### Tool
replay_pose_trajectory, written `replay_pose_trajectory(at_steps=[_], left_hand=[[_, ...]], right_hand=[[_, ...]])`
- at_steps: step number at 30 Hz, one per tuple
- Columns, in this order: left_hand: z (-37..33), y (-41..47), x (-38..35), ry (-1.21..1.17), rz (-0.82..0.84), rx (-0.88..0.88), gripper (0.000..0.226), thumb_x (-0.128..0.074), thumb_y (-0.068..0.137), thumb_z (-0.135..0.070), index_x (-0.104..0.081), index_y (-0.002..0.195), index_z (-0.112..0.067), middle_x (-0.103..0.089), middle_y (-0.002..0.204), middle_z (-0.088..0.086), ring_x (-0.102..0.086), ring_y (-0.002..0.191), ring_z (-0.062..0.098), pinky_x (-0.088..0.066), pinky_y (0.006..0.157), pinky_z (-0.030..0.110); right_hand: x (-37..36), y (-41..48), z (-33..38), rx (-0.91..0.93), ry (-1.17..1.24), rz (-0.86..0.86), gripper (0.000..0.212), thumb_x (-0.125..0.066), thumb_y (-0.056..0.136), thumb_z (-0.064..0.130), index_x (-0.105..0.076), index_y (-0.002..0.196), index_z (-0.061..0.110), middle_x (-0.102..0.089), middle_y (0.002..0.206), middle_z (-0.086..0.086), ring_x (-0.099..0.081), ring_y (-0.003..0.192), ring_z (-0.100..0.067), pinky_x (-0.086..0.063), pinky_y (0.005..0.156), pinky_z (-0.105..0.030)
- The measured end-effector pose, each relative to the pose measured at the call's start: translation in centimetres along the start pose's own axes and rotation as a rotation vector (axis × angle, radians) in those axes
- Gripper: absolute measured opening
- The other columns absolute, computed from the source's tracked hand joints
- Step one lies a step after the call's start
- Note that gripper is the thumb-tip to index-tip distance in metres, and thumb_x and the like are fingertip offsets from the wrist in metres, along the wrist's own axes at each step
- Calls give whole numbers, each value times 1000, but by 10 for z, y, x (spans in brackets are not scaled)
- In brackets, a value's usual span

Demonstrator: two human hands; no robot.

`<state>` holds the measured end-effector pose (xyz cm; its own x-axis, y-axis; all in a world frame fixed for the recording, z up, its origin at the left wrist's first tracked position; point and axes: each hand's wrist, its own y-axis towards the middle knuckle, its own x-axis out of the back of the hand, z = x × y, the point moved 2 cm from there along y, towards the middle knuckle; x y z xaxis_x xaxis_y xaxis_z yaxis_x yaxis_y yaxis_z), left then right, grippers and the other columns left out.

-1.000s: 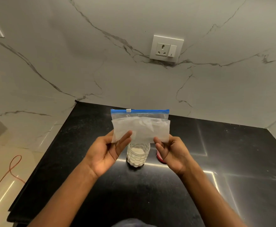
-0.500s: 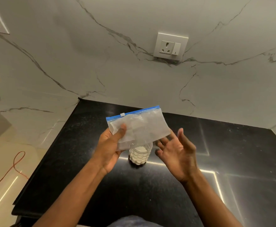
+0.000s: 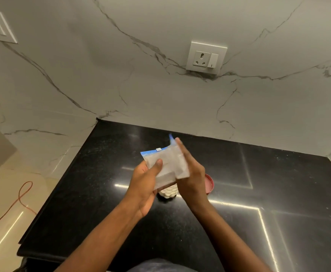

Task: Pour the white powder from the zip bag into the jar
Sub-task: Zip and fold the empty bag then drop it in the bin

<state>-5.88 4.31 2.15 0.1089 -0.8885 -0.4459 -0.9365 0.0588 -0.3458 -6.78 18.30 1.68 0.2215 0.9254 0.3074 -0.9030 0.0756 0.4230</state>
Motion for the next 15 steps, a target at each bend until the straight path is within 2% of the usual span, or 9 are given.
replay_pose_trajectory(at_steps=[1,3,6,8,11,13,15], left_hand=[[1,0,0,21,-1,-8,22,-58,107,-21,-70,126,-19,-83,110,6,-81,100,23,-67,79,39],[2,1,1,53,16,-27,23,-53,110,-29,-71,124,-24,-83,111,3,-81,100,19,-67,74,33],[0,1,2,53,72,-44,38,-49,106,-50,-72,125,-28,-82,118,2,-79,107,17,-66,77,31],[-1,1,0,82,120,-63,49,-54,99,-62,-68,133,-30,-80,124,-2,-76,114,14,-63,86,33],[1,4,-3,135,135,-101,45,-59,101,-54,-65,137,-29,-77,130,-7,-72,123,11,-57,102,38],[1,5,-2,152,105,-118,36,-54,106,-44,-66,136,-27,-77,130,-7,-71,124,9,-56,106,39],[2,6,0,144,92,-115,28,-49,110,-37,-68,129,-30,-77,129,-7,-71,124,9,-55,107,39]], right_hand=[[-2,-2,-2,128,-204,48,64,-61,97,35,-47,155,12,-59,151,-12,-61,135,-23,-54,106,-34],[-7,-7,-5,329,-523,110,66,-68,97,25,-44,156,7,-44,162,-17,-46,148,-32,-43,117,-47],[-13,-11,-2,432,-744,221,83,-85,85,5,-42,155,-2,-38,163,-21,-37,151,-37,-38,119,-57],[-15,-10,3,440,-810,286,91,-85,80,-4,-36,157,-3,-33,165,-23,-32,153,-37,-35,121,-58],[-21,-11,13,489,-872,292,91,-77,81,-10,-29,157,-1,-31,166,-22,-26,154,-34,-34,122,-55],[-26,-13,17,501,-932,297,90,-77,84,-1,-25,157,-1,-28,166,-23,-21,154,-34,-35,122,-54],[-28,-15,15,465,-940,375,92,-70,89,4,-10,159,0,-8,169,-22,-6,157,-34,-25,126,-54]])
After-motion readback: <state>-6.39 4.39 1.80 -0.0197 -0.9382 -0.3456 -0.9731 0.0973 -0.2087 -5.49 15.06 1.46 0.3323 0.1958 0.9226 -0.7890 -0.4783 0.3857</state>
